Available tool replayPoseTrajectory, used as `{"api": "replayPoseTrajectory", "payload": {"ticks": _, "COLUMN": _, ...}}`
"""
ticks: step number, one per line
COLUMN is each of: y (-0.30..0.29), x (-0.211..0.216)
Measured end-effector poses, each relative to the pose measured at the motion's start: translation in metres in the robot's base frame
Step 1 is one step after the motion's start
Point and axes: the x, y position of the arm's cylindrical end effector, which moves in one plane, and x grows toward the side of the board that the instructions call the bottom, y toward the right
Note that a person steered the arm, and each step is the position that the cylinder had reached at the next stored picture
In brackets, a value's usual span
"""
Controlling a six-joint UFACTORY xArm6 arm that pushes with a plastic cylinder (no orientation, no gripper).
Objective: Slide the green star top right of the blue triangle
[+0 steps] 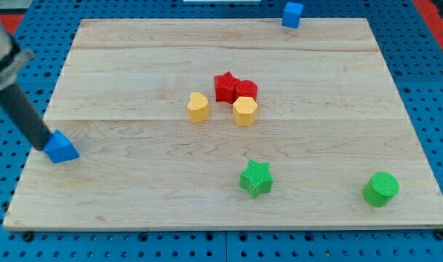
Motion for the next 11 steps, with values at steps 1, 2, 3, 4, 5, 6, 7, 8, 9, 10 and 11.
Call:
{"api": "replayPoseTrajectory", "payload": {"ticks": 1, "y": 0.038, "x": -0.008}}
{"api": "replayPoseTrajectory", "payload": {"ticks": 2, "y": 0.039, "x": -0.024}}
{"api": "replayPoseTrajectory", "payload": {"ticks": 3, "y": 0.074, "x": 0.011}}
{"api": "replayPoseTrajectory", "payload": {"ticks": 4, "y": 0.089, "x": 0.037}}
{"api": "replayPoseTrajectory", "payload": {"ticks": 5, "y": 0.206, "x": -0.001}}
{"api": "replayPoseTrajectory", "payload": {"ticks": 6, "y": 0.303, "x": 0.002}}
{"api": "replayPoseTrajectory", "payload": {"ticks": 7, "y": 0.34, "x": 0.045}}
{"api": "replayPoseTrajectory", "payload": {"ticks": 8, "y": 0.262, "x": 0.058}}
{"api": "replayPoseTrajectory", "payload": {"ticks": 9, "y": 0.211, "x": 0.079}}
{"api": "replayPoseTrajectory", "payload": {"ticks": 10, "y": 0.24, "x": 0.094}}
{"api": "replayPoseTrajectory", "payload": {"ticks": 11, "y": 0.178, "x": 0.107}}
